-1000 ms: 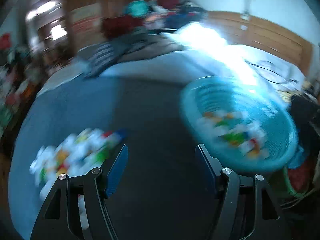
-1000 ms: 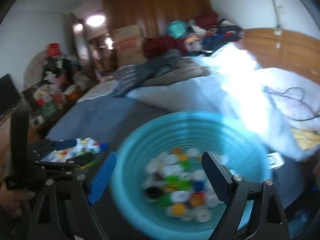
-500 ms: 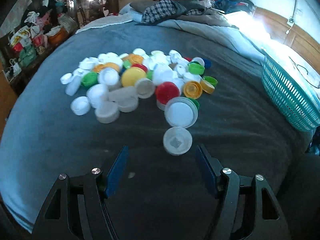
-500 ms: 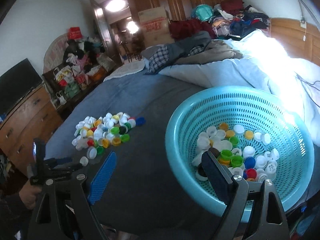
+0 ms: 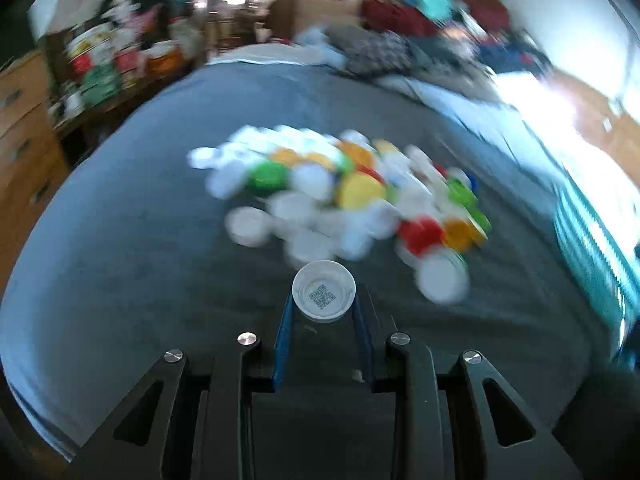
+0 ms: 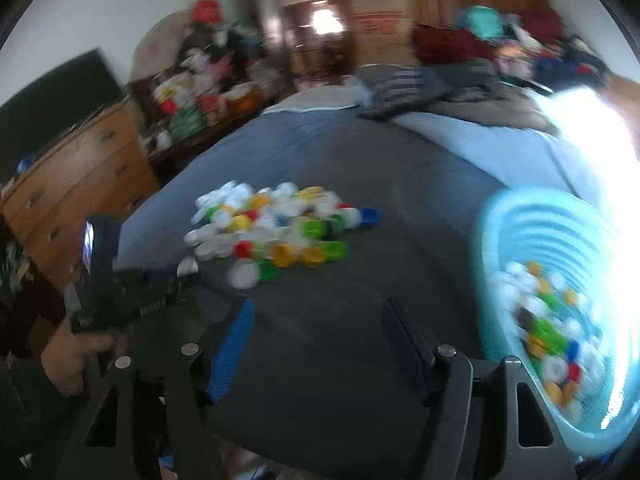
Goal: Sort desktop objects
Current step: 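Grasp a white QR-code cap from the pile with the left tool, then grasp a clear plastic lid from the pile with the right tool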
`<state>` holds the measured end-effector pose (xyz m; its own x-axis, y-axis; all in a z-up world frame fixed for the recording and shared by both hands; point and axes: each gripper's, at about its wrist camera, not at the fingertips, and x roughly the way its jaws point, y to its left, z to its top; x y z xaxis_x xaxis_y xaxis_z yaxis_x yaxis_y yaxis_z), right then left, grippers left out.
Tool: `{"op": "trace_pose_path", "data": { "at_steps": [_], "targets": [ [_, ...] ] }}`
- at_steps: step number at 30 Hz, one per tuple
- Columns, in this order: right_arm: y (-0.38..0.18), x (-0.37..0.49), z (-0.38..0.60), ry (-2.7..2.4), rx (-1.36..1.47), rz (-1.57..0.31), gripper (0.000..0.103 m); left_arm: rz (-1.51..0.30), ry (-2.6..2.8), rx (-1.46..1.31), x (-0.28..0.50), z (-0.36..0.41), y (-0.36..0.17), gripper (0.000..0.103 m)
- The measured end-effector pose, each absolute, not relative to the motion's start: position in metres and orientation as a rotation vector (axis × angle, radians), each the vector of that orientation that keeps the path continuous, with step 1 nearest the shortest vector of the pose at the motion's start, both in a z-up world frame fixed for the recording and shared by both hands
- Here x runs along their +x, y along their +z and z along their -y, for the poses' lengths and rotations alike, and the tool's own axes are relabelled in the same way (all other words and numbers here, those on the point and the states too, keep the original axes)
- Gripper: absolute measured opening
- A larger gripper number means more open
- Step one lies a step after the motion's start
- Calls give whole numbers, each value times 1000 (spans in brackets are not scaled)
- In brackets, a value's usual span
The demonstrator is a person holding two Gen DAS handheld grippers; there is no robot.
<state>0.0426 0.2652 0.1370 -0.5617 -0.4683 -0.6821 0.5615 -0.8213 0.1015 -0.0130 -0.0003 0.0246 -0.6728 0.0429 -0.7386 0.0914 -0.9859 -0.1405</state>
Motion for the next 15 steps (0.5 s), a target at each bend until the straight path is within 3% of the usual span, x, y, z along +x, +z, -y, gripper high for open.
{"op": "trace_pose_path", "data": {
  "at_steps": [4, 15],
  "targets": [
    [111, 34, -204, -2271, 946, -251, 71, -379, -2804, 1223, -14, 23, 23, 24],
    [50, -3, -114, -2219, 1012, -537, 70, -454, -2816, 1244, -17, 36, 21, 24]
  ]
}}
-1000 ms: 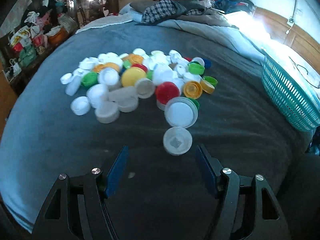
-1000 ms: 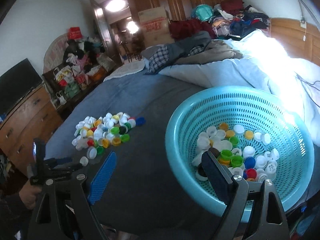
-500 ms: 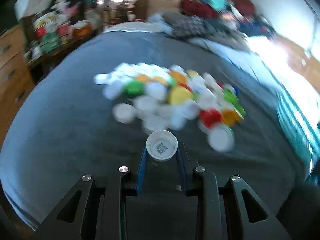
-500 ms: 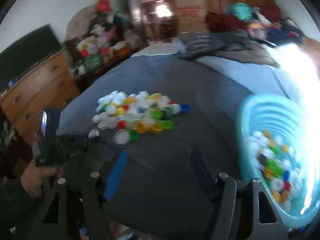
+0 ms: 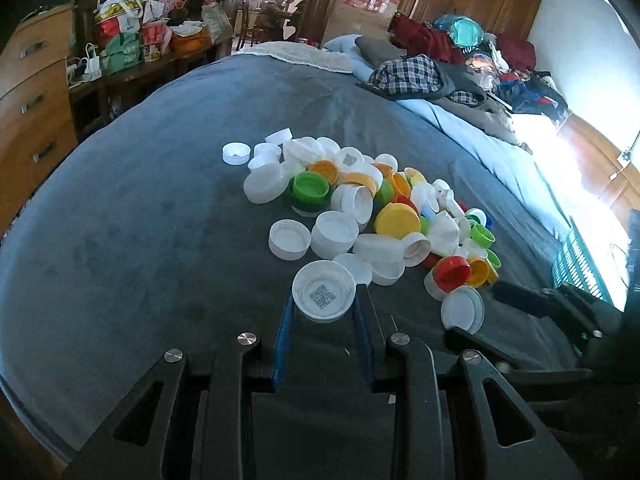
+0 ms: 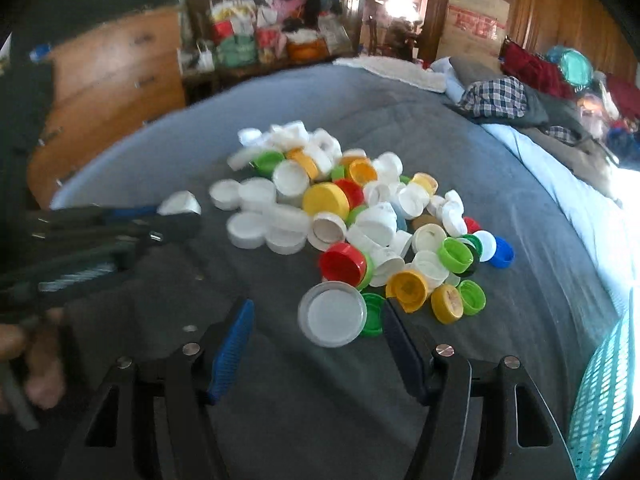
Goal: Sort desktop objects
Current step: 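Grasp a clear plastic lid from the pile with the right tool, then carry the QR-code cap and clear lid over the blue basket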
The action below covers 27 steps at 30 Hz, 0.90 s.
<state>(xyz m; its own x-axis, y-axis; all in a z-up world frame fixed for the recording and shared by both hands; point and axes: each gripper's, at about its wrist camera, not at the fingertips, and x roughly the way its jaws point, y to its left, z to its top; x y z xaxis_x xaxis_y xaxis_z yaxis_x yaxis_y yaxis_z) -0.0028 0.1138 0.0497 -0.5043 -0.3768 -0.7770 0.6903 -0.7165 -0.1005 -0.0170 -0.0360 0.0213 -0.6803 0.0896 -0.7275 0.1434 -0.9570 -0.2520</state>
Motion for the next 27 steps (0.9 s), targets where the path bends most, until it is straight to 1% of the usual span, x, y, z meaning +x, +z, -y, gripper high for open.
{"op": "trace_pose_path", "data": {
  "at_steps": [1, 3, 4, 5, 9, 15, 23, 27],
  "targets": [
    [46, -6, -113, -2223, 1022, -546, 68, -458, -2817, 1251, -18, 36, 20, 24],
    [41, -11, -112, -2221, 1043, -558, 59, -459, -2816, 1262, -19, 36, 19, 24],
    [38, -14, -113, -2220, 1055, -563, 50, -461, -2816, 1265, -20, 35, 19, 24],
    [37, -15, -114, -2220, 1063, -562, 44, -462, -2817, 1269, -21, 35, 18, 24],
    [43, -11, -121, -2215, 1060, -526, 44, -463, -2827, 1272, -22, 35, 19, 24],
    [79, 8, -139, -2247, 999, -433, 44, -453, -2883, 1245, -16, 30, 26, 24],
    [125, 33, -186, -2300, 928, -366, 44, -360, -2964, 1198, -2, 10, 42, 24],
    [146, 40, -214, -2347, 893, -338, 44, -293, -3001, 1185, 1, -10, 61, 24]
  ]
}}
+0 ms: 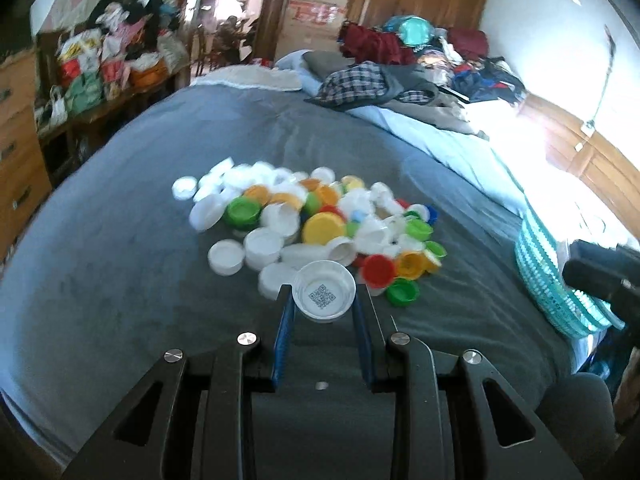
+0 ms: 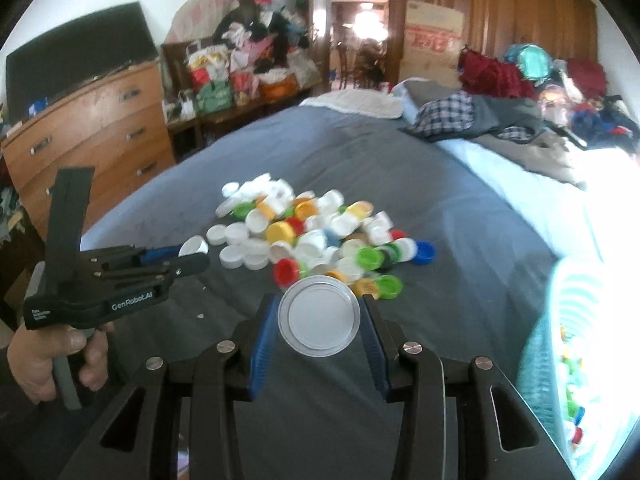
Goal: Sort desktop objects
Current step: 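Carry the QR-code cap and clear lid over the blue basket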
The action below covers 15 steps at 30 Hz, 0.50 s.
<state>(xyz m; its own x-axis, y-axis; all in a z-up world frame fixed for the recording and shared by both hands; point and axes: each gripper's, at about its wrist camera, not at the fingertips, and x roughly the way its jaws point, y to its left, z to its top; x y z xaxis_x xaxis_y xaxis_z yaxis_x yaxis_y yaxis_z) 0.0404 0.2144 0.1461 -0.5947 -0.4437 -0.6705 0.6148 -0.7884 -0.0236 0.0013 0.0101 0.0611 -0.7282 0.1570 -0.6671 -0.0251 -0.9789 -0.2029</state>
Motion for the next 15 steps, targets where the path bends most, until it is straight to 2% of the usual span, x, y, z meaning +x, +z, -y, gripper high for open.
{"op": "trace_pose_path", "data": {
  "at_steps": [15],
  "targets": [
    [201, 51, -324, -2567, 774, -190, 44, 58, 2674, -887, -11, -133, 159, 24]
  ]
}}
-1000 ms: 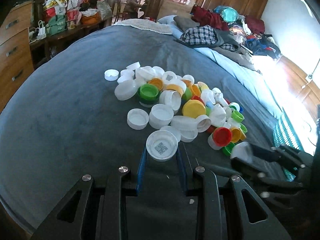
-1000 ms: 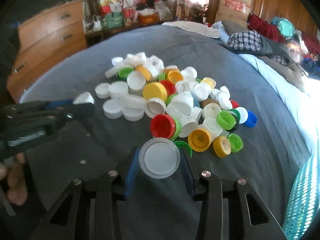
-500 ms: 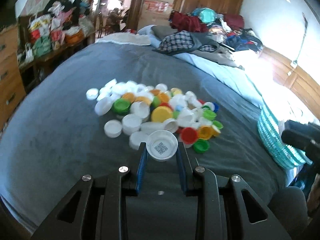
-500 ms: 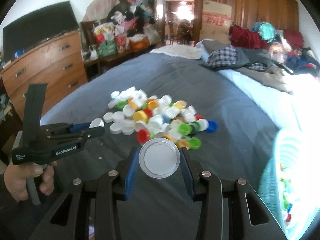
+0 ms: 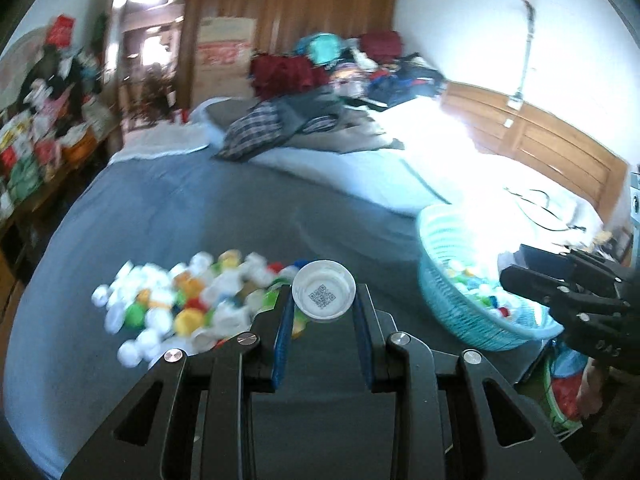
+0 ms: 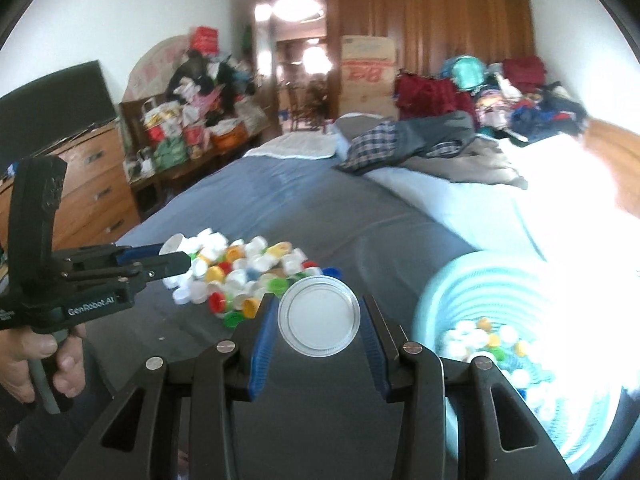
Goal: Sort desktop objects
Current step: 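Carry the QR-code cap and clear lid over the blue basket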
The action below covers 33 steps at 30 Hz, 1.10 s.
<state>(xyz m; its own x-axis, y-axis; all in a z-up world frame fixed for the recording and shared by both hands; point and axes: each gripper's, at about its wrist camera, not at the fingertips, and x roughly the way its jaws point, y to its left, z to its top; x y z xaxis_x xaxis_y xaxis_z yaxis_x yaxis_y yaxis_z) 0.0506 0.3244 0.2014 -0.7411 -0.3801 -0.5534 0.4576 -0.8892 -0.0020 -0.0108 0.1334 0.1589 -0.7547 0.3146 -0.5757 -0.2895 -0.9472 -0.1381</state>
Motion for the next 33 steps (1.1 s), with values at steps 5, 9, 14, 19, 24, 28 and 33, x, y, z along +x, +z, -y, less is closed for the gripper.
{"op": "trace_pose_path", "data": {
  "at_steps": [5, 9, 14, 19, 24, 28, 33],
  "targets": [
    [218, 46, -376, -2670, 752, -149, 44, -8, 2602, -834, -28, -189, 179, 24],
    [228, 42, -414, -2745, 750, -123, 44, -37, 2539, -821, -48, -232, 189, 24],
    [241, 37, -458, -2822, 755, -95, 44, -59, 2448, -833, -69, -282, 198, 24],
    [249, 28, -489, -2856, 767, -40, 44, -110, 2378, -841, -82, -326, 203, 24],
    [251, 28, -509, -2869, 781, 0, 44, -117, 2357, -844, -92, -348, 205, 24],
    [247, 25, -516, -2873, 799, -5, 44, -137, 2350, -876, -97, -358, 195, 24],
    [238, 23, -521, -2867, 827, 11, 44, -154, 2339, -904, -97, -367, 182, 24]
  ]
}}
